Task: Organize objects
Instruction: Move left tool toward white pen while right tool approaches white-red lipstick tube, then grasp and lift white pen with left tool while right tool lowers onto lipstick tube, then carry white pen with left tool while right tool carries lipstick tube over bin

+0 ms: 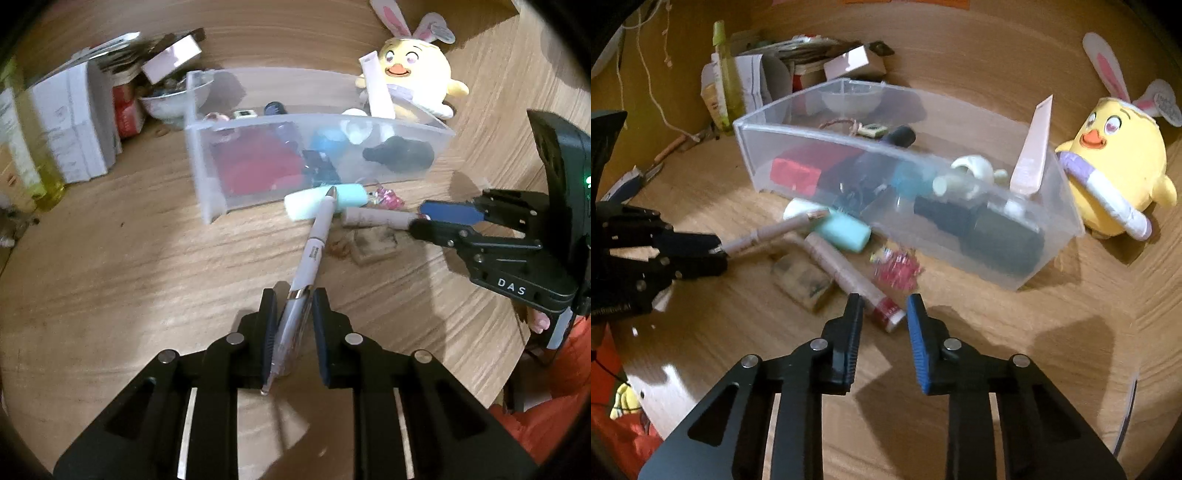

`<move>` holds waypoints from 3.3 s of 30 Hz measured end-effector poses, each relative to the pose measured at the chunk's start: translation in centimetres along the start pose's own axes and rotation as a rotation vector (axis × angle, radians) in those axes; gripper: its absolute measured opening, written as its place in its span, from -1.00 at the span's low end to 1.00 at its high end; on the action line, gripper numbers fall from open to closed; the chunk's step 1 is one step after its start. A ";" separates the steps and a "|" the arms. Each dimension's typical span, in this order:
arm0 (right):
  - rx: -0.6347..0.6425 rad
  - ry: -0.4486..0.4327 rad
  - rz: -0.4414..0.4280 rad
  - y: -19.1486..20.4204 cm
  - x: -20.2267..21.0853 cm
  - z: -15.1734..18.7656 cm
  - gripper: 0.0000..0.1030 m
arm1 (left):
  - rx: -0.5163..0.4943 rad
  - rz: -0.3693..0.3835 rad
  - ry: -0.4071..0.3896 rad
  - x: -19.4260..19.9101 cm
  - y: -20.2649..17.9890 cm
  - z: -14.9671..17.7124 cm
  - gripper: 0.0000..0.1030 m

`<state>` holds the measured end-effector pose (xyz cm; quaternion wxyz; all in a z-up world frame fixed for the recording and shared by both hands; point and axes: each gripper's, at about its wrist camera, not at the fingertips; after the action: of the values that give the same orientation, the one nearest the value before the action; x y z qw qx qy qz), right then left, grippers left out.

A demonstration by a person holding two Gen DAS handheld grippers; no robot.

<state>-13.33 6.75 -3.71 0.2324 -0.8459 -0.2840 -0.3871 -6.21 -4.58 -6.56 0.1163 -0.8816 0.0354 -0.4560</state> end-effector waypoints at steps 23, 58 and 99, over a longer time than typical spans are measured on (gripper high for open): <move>0.041 0.001 -0.051 0.1 -1.1 -1.9 -0.50 | 0.020 -0.027 -0.003 0.1 0.6 -0.5 -0.65; -0.014 -0.069 -0.112 0.0 1.2 0.4 -0.73 | 0.098 -0.005 -0.042 1.2 1.0 0.7 -0.80; -0.169 -0.336 -0.029 -6.2 6.8 -6.0 -0.73 | 0.064 0.112 -0.269 4.9 -3.8 -10.0 -0.80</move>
<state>-16.91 9.69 6.24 0.1043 -0.9108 -0.2976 -0.2664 -11.60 -3.47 3.81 0.1734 -0.9272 0.0542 -0.3274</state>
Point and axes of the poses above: each gripper's, at about its wrist camera, not at the fingertips, and x roughly against the way its jaws point, y to its left, z to its underside, and after that the axes turned 10 degrees about x, right-handed
